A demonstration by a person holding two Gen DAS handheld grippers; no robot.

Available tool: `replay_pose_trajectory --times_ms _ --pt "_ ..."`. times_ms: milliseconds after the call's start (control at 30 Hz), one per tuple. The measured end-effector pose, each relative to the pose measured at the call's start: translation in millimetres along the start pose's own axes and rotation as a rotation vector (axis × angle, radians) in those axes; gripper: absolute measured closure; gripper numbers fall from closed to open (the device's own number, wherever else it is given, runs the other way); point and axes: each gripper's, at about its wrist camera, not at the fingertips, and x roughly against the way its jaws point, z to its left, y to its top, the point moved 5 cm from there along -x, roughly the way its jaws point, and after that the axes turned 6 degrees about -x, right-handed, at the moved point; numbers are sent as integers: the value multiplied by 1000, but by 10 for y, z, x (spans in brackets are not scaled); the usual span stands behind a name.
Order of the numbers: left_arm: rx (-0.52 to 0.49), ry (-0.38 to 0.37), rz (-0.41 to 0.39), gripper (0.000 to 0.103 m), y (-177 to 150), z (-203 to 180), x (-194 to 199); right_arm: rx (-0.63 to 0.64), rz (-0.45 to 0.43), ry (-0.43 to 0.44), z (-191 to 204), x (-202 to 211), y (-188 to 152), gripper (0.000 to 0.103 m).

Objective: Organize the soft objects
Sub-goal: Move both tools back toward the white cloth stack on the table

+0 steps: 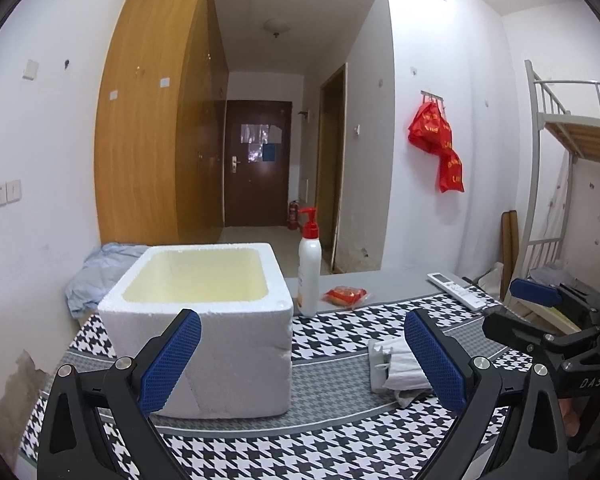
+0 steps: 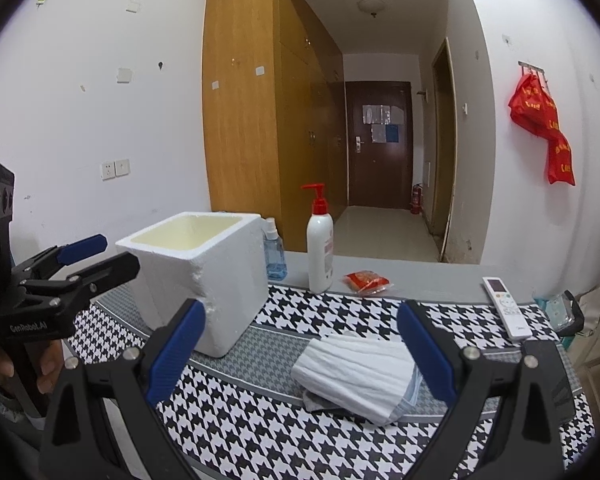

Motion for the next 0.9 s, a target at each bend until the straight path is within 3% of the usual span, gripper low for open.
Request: replay_pose_trajectory --times_ms 567,900 --pt "23 -3 22 1 -263 -125 -167 -24 54 -72 -243 -114 -242 4" --pt "6 -35 90 1 -355 -186 -396 -71 129 -101 -449 -302 -382 4"
